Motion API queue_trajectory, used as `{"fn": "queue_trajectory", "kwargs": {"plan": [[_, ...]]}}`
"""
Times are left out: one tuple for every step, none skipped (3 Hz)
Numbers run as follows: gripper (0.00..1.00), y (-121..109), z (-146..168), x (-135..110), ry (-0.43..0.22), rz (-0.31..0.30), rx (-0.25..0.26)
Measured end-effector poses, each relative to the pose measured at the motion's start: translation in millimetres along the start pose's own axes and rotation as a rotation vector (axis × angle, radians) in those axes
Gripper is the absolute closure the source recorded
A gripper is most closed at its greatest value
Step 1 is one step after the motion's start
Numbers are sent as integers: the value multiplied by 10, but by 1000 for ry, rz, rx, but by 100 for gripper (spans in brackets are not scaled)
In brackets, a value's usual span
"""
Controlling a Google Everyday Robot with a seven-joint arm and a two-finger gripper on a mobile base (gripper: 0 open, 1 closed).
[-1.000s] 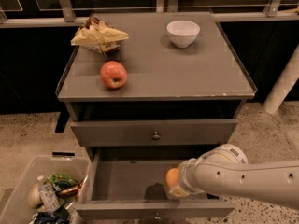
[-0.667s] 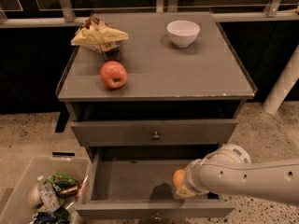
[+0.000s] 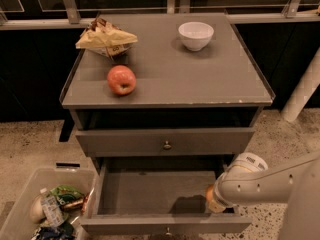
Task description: Place orange into middle drawer
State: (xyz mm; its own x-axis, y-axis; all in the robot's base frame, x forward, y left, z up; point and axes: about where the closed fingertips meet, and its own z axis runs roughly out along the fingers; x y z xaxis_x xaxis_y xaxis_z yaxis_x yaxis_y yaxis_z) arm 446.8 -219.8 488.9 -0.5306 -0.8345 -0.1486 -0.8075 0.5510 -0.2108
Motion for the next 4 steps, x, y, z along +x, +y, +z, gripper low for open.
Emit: {"fn": "queue_trajectory", "kwargs": {"plan": [[100,-180,338,190,80,25,35],[100,-180,338,190,80,25,35],[100,-101,451,87,73,-5,18],[100,50,630,-164,50,-56,-10]]}}
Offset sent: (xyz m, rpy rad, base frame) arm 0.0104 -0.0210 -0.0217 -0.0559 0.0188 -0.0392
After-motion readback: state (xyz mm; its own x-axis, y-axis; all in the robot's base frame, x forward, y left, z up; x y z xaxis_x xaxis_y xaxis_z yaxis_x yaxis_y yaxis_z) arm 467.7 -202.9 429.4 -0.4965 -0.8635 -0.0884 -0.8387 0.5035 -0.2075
